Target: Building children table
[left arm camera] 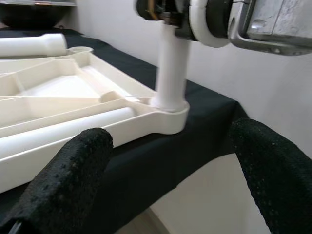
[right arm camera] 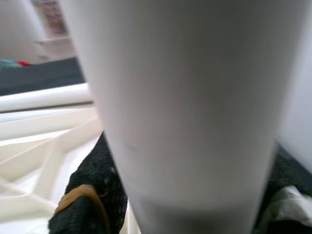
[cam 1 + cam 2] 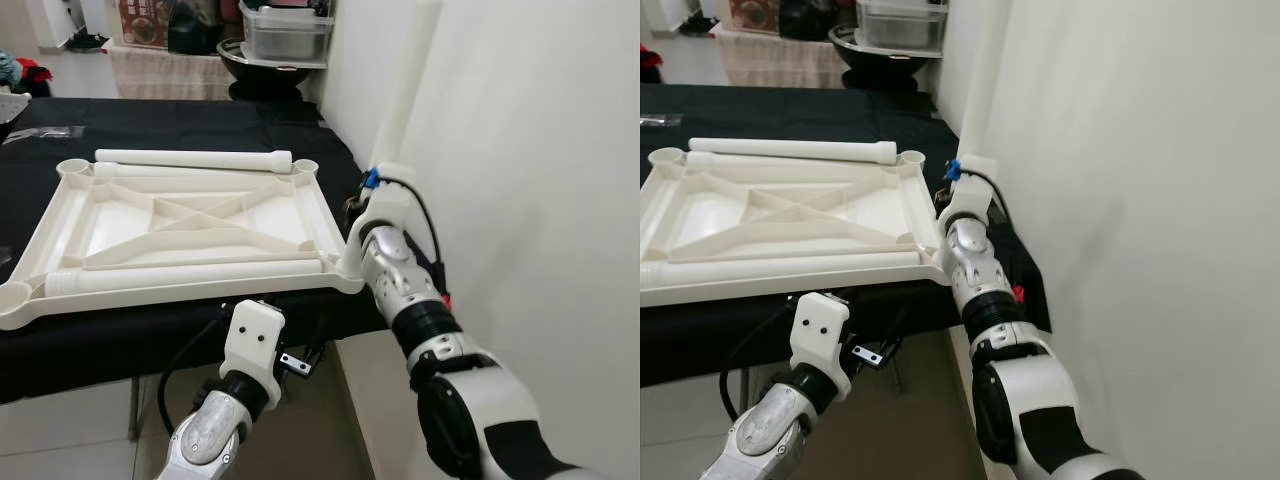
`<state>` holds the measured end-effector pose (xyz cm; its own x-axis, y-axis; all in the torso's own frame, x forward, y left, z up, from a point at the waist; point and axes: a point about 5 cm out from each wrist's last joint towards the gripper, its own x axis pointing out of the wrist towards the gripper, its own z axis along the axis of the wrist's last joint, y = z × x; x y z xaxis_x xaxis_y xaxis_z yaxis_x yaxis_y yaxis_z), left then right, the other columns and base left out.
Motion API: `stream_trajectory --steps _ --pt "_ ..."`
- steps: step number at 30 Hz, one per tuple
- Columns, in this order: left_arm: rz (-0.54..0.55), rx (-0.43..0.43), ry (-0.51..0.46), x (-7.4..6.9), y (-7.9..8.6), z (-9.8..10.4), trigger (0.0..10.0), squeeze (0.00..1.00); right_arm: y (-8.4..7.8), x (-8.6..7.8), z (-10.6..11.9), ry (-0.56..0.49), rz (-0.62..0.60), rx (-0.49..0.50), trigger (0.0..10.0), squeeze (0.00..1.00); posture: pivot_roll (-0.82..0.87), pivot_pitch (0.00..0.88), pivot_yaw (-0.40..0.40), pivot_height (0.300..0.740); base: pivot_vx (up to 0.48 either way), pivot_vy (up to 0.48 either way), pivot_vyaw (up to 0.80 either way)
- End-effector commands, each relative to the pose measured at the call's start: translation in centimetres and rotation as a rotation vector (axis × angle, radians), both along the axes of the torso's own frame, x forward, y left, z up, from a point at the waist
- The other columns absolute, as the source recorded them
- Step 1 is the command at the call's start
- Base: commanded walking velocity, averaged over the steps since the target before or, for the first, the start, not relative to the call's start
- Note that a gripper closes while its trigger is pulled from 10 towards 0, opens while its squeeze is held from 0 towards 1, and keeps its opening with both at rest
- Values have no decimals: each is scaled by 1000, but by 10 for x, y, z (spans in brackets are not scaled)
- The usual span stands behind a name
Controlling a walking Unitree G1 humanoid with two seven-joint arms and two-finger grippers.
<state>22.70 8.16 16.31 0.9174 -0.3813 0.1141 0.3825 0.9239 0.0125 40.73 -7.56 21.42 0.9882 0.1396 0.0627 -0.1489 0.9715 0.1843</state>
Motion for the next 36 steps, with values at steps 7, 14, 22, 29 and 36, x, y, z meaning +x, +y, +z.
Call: stream_trajectory --steps 7,14,22,29,36 --pt "-9 0 5 -1 -3 -2 10000 0 30 -16 0 -43 532 89 10000 0 78 60 -140 740 0 0 0" --pt "-13 2 2 0 -4 -2 10000 0 31 -50 -14 -65 1090 -37 10000 0 81 54 -143 740 0 0 0" --pt "-14 3 -1 0 -4 -2 10000 0 36 -43 -24 -47 977 -149 0 0 83 44 -139 740 0 0 0" --pt "-16 6 -3 0 -4 -1 10000 0 17 -15 -20 33 525 -142 0 0 83 44 -141 740 0 0 0" --pt "-17 6 -2 0 -4 -1 10000 0 -21 0 -26 181 0 -82 0 0 81 50 -141 740 0 0 0"
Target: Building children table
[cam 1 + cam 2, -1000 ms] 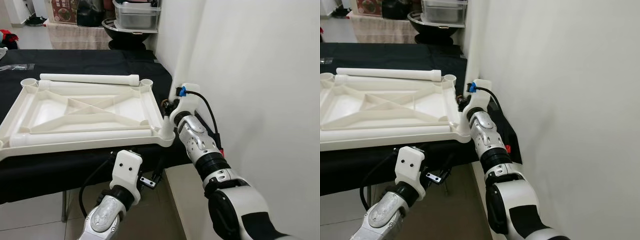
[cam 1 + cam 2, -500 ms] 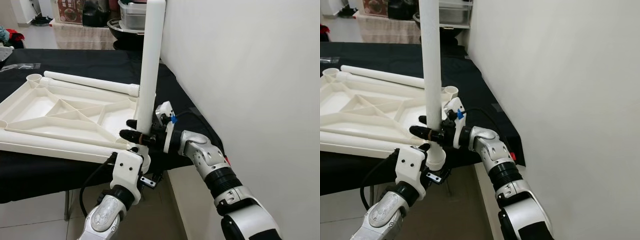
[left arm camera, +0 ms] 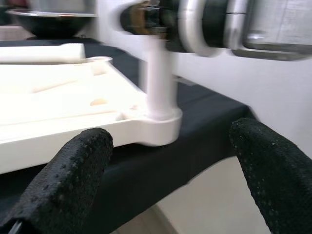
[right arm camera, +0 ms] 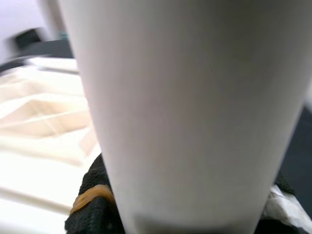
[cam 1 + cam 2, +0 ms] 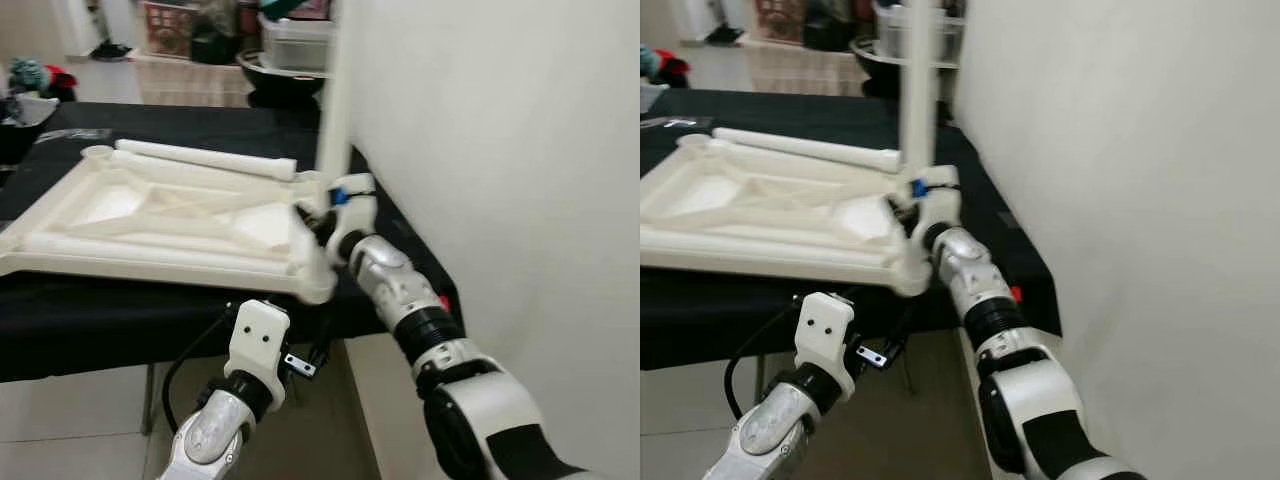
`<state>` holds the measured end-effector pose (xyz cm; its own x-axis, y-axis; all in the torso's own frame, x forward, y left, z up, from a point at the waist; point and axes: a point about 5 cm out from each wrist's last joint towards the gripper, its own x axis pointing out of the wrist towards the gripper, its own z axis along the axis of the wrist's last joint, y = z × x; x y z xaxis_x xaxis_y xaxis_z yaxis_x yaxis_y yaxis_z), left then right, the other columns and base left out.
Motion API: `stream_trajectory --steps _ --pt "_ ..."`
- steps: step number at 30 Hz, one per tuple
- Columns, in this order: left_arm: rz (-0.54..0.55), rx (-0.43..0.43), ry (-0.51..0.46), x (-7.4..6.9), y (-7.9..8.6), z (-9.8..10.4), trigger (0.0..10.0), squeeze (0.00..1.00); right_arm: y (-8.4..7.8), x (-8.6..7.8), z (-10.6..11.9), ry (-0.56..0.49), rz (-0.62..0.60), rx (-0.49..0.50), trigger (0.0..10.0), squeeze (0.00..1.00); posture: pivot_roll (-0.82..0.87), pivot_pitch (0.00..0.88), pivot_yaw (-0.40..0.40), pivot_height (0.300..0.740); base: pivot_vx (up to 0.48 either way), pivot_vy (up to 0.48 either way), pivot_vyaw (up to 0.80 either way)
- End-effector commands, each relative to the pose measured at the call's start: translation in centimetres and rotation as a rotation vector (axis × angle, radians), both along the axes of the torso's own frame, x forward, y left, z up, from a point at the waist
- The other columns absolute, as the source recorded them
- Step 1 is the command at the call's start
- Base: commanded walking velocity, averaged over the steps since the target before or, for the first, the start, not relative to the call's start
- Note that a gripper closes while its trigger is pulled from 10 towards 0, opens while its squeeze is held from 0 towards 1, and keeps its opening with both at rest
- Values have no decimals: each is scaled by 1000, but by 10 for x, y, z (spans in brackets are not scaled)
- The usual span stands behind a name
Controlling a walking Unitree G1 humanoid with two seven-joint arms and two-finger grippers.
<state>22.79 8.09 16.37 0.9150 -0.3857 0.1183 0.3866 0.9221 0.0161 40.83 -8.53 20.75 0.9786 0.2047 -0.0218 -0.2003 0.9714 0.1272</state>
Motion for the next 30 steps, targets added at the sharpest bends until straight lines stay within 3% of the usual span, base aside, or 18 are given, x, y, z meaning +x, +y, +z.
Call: stream_trajectory --steps 1,4,5,6,7,8,9,10,11,15,16,19,21,22,24,25,28,30 --pt "-14 4 3 -1 -4 -2 10000 0 -14 -1 -21 110 -137 0 0 0 80 51 -140 740 0 0 0" --pt "-15 2 5 -1 -5 -2 10000 0 -19 -3 -23 122 -269 15 0 0 79 56 -141 740 0 0 0" --pt "-14 0 6 -1 -5 -2 10000 0 -16 -4 -23 125 -294 35 1569 0 79 58 -141 740 0 0 0" --pt "-14 -1 6 -1 -5 -2 10000 0 -11 -5 -22 124 -292 54 7725 0 77 60 -142 740 0 0 0" --pt "-14 -1 6 -1 -5 -2 10000 0 -11 -5 -22 124 -292 54 7725 0 77 60 -142 740 0 0 0" --pt "-13 0 7 0 -5 -2 10000 0 -4 -6 -21 120 -271 57 10000 0 76 61 -142 740 0 0 0" --pt "-13 0 7 0 -5 -2 10000 0 4 -6 -20 113 -236 71 10000 486 76 61 -142 740 0 0 0" --pt "-13 0 7 0 -5 -2 10000 0 4 -6 -20 113 -236 71 10000 486 76 61 -142 740 0 0 0" --pt "-13 1 6 0 -5 -2 10000 0 14 -7 -17 86 -191 73 10000 1000 77 62 -143 740 0 0 0" --pt "-9 -1 5 0 -4 -2 10000 0 19 -8 -13 43 -177 69 10000 1000 78 62 -145 740 0 0 0" --pt "-9 0 5 0 -4 -2 10000 0 23 -9 -11 30 -134 88 10000 0 79 64 -144 740 0 0 0" --pt "-7 0 6 0 -4 -2 10000 0 43 -13 -4 13 141 199 10000 0 77 64 -145 740 0 0 0" --pt "-6 0 6 0 -4 -2 10000 0 47 -15 -3 -2 229 208 10000 0 78 65 -145 740 0 0 0" --pt "-6 0 6 0 -4 -2 10000 0 47 -15 -3 -2 229 208 10000 0 78 65 -145 740 0 0 0" --pt "-5 1 5 0 -3 -2 10000 0 53 -24 0 -43 497 198 10000 0 81 66 -146 740 0 0 0" --pt "-5 1 5 0 -3 -2 10000 0 53 -24 0 -43 497 198 10000 0 81 66 -146 740 0 0 0" --pt "-3 1 5 0 -2 -2 10000 0 53 -39 1 -83 797 151 10000 0 82 67 -146 740 0 0 0" --pt "-2 1 5 0 -2 -2 10000 0 52 -42 1 -95 844 140 10000 0 82 68 -146 740 0 0 0"
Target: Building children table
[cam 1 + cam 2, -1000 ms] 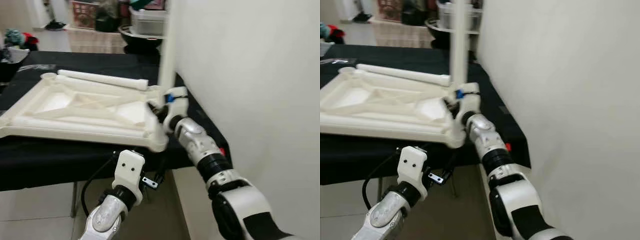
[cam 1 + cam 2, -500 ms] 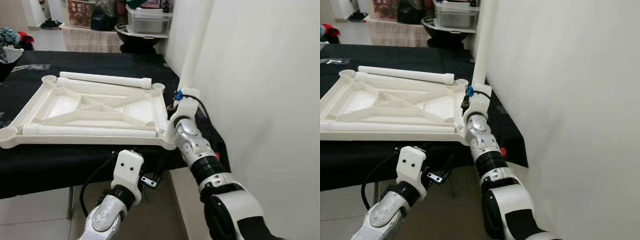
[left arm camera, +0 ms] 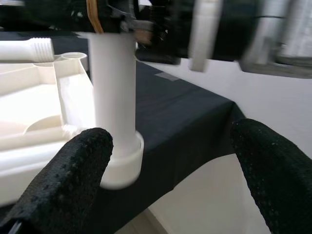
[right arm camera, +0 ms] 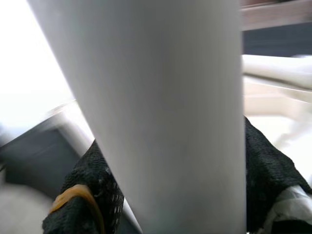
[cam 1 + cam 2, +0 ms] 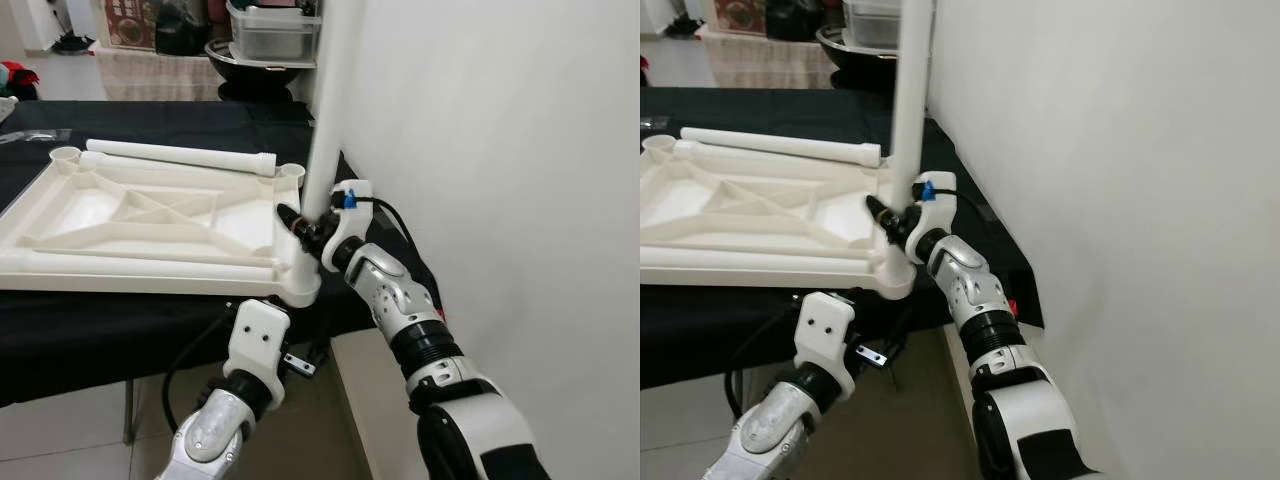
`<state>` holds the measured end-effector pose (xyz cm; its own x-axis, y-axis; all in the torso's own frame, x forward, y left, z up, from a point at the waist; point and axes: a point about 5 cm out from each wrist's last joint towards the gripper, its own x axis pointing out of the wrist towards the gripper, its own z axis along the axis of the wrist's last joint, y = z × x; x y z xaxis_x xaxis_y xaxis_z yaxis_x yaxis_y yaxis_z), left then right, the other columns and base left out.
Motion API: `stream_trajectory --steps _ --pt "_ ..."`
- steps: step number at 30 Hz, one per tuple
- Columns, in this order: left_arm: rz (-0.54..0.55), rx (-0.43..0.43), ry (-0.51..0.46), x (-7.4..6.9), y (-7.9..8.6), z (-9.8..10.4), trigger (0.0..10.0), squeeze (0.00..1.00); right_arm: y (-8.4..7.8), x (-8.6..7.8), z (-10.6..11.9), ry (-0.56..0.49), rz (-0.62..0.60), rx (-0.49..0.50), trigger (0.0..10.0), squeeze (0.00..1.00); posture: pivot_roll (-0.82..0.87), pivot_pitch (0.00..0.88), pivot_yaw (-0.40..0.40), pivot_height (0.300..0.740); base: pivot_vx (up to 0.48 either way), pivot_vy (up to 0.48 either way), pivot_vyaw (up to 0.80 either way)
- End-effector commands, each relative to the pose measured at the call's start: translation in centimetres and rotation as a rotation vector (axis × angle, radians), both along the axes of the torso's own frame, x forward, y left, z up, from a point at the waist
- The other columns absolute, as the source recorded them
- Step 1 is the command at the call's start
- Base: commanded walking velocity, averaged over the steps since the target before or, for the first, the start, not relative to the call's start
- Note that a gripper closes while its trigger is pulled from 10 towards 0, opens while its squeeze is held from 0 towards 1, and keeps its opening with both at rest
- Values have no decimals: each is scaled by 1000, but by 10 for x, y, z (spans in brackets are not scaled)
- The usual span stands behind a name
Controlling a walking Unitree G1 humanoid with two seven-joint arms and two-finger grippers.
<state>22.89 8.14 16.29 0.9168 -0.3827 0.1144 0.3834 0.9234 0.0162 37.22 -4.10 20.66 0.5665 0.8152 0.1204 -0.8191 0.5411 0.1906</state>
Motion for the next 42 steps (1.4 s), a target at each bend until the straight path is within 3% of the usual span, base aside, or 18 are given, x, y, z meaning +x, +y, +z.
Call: stream_trajectory --steps 1,5,6,7,12,16,24,30,31,37,38,42 --pt "-7 0 1 -1 -3 -1 10000 0 8 -8 2 -16 122 3 10000 0 82 68 -146 740 0 0 0" --pt "-8 0 1 -1 -3 -1 10000 0 7 -12 0 -39 196 -32 10000 0 83 69 -146 740 0 0 0" --pt "-8 1 2 -1 -3 -1 10000 0 8 -12 -1 -55 196 -55 0 0 83 69 -146 740 0 0 0" --pt "-8 1 2 -1 -3 -1 10000 0 8 -12 -1 -55 196 -55 0 0 83 69 -146 740 0 0 0" --pt "-4 1 0 -1 -2 -1 10000 0 4 8 -7 -44 -102 -169 0 0 83 70 -147 740 0 0 0" --pt "-5 1 0 -1 -2 -1 10000 0 -23 29 -12 39 -492 -261 0 0 84 69 -145 740 0 0 0" --pt "-5 2 1 -1 -2 -2 10000 0 -66 40 -9 178 -905 -232 0 0 80 61 -144 740 0 0 0" --pt "-9 -1 -1 0 -4 -2 10000 0 -75 38 -17 286 -1061 -175 0 0 77 55 -145 740 0 0 0" --pt "-11 0 -2 0 -4 -2 10000 0 -74 37 -19 307 -1089 -145 10000 0 80 53 -144 740 0 0 0" --pt "-11 1 -2 -1 -4 -2 10000 0 -71 37 -18 296 -1132 -126 10000 0 82 50 -146 740 0 0 0" --pt "-9 1 -1 -1 -4 -2 10000 0 -66 37 -17 288 -1118 -125 10000 1000 81 49 -146 740 0 0 0" --pt "-11 4 -1 -1 -4 -2 10000 0 -56 36 -14 262 -1106 -103 10000 1000 80 43 -144 740 0 0 0"
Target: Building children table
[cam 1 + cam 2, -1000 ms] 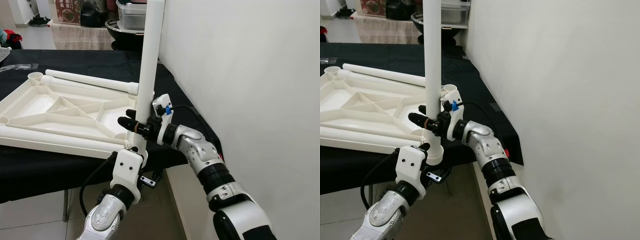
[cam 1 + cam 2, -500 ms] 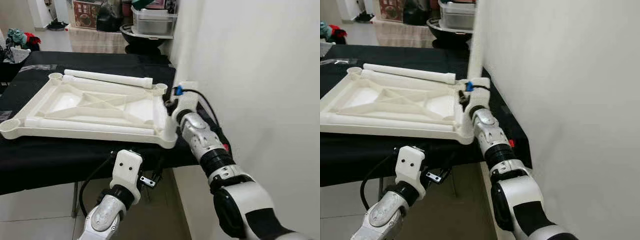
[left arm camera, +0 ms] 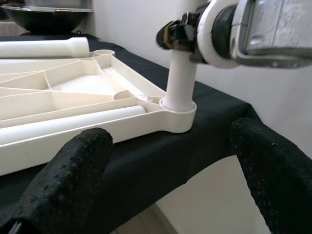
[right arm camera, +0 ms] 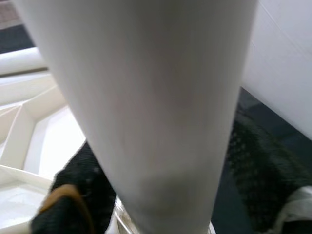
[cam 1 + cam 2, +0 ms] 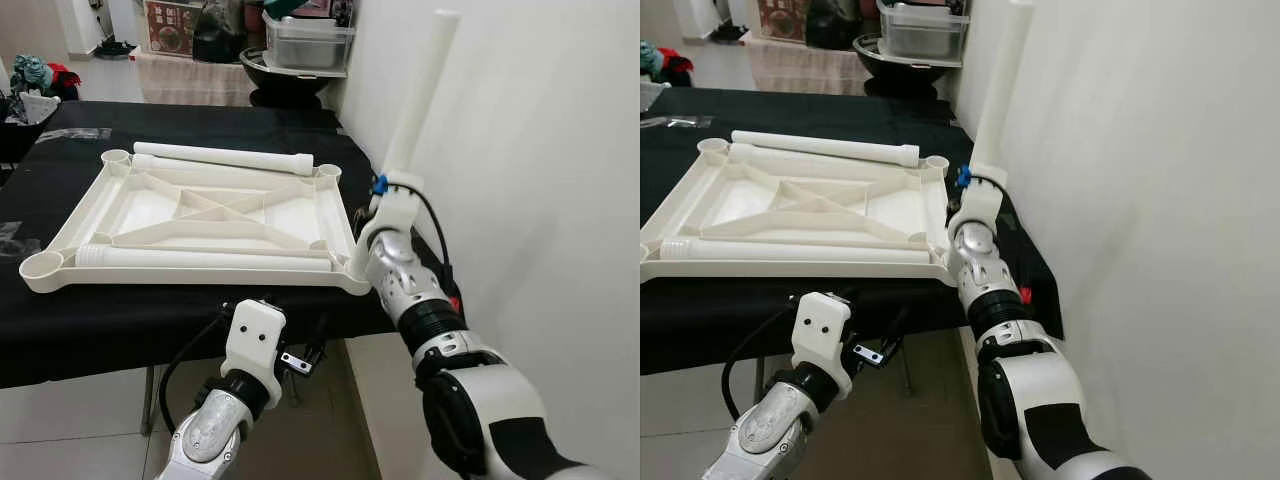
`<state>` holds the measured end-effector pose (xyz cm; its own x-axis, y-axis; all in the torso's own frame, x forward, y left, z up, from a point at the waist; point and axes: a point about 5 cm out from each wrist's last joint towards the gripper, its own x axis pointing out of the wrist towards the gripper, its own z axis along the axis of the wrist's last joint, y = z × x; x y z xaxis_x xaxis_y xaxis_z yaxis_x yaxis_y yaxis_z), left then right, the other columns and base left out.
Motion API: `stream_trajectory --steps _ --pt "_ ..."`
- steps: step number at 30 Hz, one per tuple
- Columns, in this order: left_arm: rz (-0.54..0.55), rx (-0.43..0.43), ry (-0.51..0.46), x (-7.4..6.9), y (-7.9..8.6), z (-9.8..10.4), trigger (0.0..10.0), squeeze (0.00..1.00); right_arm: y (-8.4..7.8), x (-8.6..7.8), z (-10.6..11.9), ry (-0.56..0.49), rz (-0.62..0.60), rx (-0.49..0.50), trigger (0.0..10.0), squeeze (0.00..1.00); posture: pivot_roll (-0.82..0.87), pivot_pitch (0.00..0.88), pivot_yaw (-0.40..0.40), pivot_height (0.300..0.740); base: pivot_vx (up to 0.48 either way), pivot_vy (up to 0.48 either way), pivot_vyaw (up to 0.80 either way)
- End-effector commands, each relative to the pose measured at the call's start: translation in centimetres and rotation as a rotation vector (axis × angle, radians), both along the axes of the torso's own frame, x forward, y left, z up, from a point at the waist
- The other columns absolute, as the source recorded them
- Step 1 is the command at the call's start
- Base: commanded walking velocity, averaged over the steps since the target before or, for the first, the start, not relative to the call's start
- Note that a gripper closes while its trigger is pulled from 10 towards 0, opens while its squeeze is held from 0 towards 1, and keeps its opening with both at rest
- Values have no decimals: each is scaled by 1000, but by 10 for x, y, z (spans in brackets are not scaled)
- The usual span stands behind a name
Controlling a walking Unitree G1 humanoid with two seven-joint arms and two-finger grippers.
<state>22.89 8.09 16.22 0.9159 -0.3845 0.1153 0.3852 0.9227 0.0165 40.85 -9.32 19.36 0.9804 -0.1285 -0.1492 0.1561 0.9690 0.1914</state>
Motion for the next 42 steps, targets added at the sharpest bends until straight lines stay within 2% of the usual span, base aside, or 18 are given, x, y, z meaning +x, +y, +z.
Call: stream_trajectory --steps 1,2,3,4,9,10,11,18,21,25,30,33,35,42 --pt "-10 4 -1 -1 -3 -2 10000 0 -3 -1 0 -10 -30 6 10000 1000 80 43 -144 740 0 0 0" --pt "-10 3 -1 0 -3 -1 10000 0 -1 -1 3 -33 -22 -5 10000 741 81 41 -145 740 0 0 0" --pt "-10 2 -1 0 -4 -1 10000 0 0 -1 5 -46 -19 -12 10000 741 81 41 -145 740 0 0 0" --pt "-10 2 -2 0 -4 -1 10000 0 2 -1 6 -51 -8 -11 10000 0 80 41 -144 740 0 0 0" --pt "-12 2 -3 0 -4 -1 10000 0 4 -2 10 -113 39 15 10000 0 79 43 -145 740 0 0 0" --pt "-12 2 -3 1 -4 -1 10000 0 8 -4 12 -148 87 30 10000 0 78 44 -144 740 0 0 0" --pt "-12 2 -3 1 -4 -1 10000 0 10 -6 12 -183 139 0 10000 0 78 44 -144 740 0 0 0" --pt "-25 22 -9 -1 -6 -2 10000 0 -7 -25 -12 -220 150 -84 10000 0 75 50 -142 740 0 0 0" --pt "-22 24 -4 -1 -4 -4 10000 0 -10 -34 -20 -224 184 -83 10000 0 73 52 -139 740 0 0 0" --pt "-13 25 -1 0 -2 -5 10000 0 -13 -45 -24 -253 234 -81 10000 0 72 51 -140 740 0 0 0" --pt "18 7 32 1 3 -8 10000 0 -19 -67 -24 -333 307 -124 10000 0 71 51 -136 740 0 0 0" --pt "46 10 40 2 8 -9 10000 0 -20 -73 -29 -319 338 -125 10000 0 72 49 -134 740 0 0 0" --pt "78 42 49 4 13 -12 10000 0 -20 -79 -32 -314 373 -126 10000 0 73 50 -134 740 0 0 0" --pt "125 71 66 6 22 -15 10000 0 -23 -91 -39 -298 392 -155 10000 0 78 51 -130 740 0 0 0"
